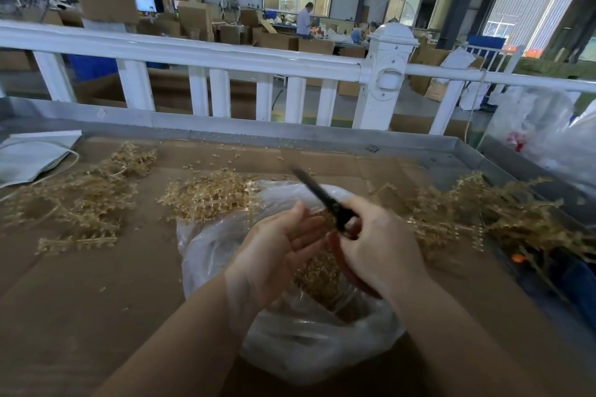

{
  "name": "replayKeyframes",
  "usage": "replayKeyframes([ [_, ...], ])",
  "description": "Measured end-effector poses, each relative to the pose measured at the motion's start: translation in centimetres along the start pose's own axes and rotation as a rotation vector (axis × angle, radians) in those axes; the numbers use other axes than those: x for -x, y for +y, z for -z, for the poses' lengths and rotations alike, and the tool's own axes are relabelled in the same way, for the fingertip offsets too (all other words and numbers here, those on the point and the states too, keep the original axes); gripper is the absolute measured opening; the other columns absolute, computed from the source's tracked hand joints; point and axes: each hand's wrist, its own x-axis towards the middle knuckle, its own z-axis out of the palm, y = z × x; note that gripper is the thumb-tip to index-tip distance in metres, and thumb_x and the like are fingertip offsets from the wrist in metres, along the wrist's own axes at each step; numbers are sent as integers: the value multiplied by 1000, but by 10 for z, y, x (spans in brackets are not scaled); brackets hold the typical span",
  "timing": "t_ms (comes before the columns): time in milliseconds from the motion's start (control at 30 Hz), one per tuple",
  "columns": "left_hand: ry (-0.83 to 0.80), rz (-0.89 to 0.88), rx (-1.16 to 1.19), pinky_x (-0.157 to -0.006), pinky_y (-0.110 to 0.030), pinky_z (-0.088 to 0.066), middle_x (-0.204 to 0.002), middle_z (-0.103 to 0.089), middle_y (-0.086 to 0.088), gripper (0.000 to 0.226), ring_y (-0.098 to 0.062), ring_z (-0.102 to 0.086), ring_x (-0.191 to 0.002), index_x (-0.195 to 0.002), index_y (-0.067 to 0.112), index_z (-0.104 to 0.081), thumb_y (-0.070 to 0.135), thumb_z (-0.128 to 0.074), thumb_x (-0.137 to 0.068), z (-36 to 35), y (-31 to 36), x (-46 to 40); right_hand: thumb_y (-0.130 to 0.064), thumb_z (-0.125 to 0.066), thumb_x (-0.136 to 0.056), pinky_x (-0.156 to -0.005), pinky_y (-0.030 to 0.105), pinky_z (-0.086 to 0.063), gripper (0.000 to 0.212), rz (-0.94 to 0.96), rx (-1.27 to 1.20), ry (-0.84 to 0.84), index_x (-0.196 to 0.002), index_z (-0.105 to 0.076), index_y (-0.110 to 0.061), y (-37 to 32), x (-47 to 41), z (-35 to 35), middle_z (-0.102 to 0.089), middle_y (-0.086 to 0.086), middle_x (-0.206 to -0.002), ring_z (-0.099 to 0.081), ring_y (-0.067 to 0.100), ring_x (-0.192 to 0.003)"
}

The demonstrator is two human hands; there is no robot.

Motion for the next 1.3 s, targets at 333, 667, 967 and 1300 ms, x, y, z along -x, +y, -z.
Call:
replayKeyframes([
  [333, 268, -22, -26, -51, -28, -56, -79, -71, -15, 16, -23, -71, -66, -95, 0, -59, 0, -44, -97, 18, -7, -6, -32, -64, -87, -83, 25, -52, 35, 45, -130, -191, -121, -59, -28, -9, 3, 4, -66, -10, -105, -62, 7, -93],
  [667, 269, 45, -56, -47, -24, -53, -89, -66, -18, 12, -23, -68, -69, -98, 0, -57, 0, -45, -97, 24, -11, -8, -19, -48, -97, -76, 33, -49, 18, -176, 354, -69, -104, -64, -17, 57, -28, -5, -67, 3, -98, -59, 24, -91],
  [967, 250, 57, -34, -47, -24, -53, -90, -67, -17, 13, -20, -71, -62, -103, 1, -57, 1, -46, -96, 27, -11, -10, 1, -44, -94, -76, 36, -50, 34, -234, 296, 320, -121, -64, -8, 88, -31, 10, -69, 16, -106, -63, 30, -93],
  [1300, 273, 61, -65, -48, -25, -55, -92, -66, -17, 12, -26, -66, -80, -102, 3, -56, 1, -47, -96, 24, -10, -9, 5, -58, -81, -98, 39, -39, 37, -57, 256, 295, -117, -63, -1, 60, -12, -5, -59, 17, -118, -51, 32, -113],
])
